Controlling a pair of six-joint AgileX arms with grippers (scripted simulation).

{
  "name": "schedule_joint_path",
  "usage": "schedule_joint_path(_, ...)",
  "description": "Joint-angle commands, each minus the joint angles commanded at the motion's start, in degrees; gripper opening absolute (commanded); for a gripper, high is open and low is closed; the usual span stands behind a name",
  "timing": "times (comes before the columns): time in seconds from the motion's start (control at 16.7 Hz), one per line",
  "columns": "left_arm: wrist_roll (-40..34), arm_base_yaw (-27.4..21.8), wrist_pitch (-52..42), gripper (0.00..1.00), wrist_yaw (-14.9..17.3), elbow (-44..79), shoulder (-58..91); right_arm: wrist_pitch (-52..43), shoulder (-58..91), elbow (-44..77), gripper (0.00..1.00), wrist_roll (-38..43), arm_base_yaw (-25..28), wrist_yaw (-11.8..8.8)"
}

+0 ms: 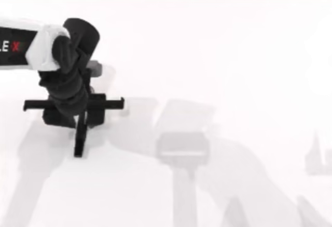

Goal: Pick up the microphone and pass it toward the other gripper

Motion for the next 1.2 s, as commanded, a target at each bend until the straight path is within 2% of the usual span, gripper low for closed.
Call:
schedule_joint_path(0.24,0.3,-0.3,0.7,0.00,1.5,1.3,-3.5,0.0,0.0,0.0,1.00,0.0,0.0,0.0)
schedule_joint_path(0.48,2.6,-0.1,11.0,0.00,6.1,-0.9,-5.5,0.0,0.0,0.0,1.00,0.0,0.0,0.0)
schedule_joint_path(0.66,5.2,0.4,24.5,0.00,11.2,-4.2,-8.1,0.0,0.0,0.0,1.00,0.0,0.0,0.0)
schedule_joint_path(1.02,11.4,1.6,57.8,0.00,23.3,-13.3,-15.4,0.0,0.0,0.0,1.00,0.0,0.0,0.0)
schedule_joint_path(1.2,14.3,2.2,71.0,0.00,28.5,-17.1,-19.7,0.0,0.0,0.0,1.00,0.0,0.0,0.0)
